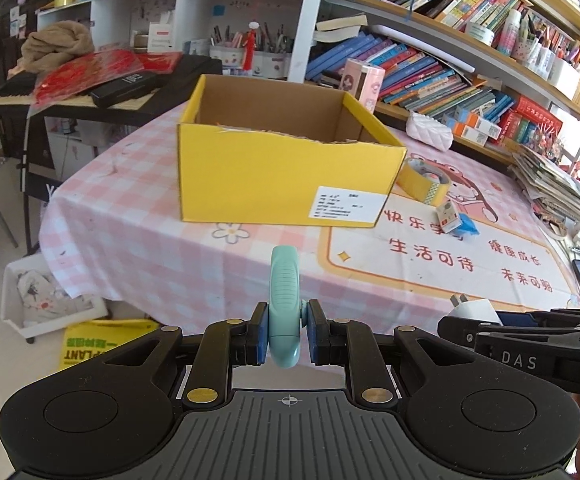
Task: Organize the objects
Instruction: 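Lift the stapler and charger with both tools toward the yellow box, then carry the stapler and charger with both tools over the yellow box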
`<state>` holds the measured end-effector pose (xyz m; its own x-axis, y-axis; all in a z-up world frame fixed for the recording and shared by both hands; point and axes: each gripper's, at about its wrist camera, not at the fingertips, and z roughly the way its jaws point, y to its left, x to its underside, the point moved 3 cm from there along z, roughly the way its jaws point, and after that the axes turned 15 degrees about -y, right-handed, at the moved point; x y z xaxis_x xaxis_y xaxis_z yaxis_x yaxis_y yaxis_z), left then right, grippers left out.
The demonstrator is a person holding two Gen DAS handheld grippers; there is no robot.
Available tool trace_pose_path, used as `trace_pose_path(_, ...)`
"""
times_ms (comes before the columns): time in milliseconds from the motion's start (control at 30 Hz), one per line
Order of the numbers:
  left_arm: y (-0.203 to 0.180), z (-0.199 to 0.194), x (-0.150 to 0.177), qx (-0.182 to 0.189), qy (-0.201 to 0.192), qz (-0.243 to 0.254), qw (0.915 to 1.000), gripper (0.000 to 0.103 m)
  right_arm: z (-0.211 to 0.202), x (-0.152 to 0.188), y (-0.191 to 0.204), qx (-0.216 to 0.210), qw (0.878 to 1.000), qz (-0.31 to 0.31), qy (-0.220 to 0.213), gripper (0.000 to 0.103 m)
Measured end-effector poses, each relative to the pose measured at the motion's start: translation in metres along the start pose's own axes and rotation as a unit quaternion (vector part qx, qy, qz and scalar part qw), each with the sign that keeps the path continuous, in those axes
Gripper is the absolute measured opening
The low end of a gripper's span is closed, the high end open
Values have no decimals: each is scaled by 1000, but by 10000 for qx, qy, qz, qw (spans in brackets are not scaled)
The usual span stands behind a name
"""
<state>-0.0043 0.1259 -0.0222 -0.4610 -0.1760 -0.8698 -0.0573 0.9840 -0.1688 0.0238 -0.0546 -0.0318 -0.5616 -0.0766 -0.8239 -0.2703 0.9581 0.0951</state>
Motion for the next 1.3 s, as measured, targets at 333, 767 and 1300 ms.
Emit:
trace_pose_path(333,17,-12,-1,-94,-121,-25,9999,17,-1,3,22,-101,9999,-44,-10,41)
trace_pose_path(767,28,-13,-5,-82,-228,-109,9996,17,0,-2,36,-115,9997,-207,-50,41)
trace_pose_path(1300,33,-3,-34,61,-534,-105,9985,17,9,-25,38,-30,9994,-262,-210,41)
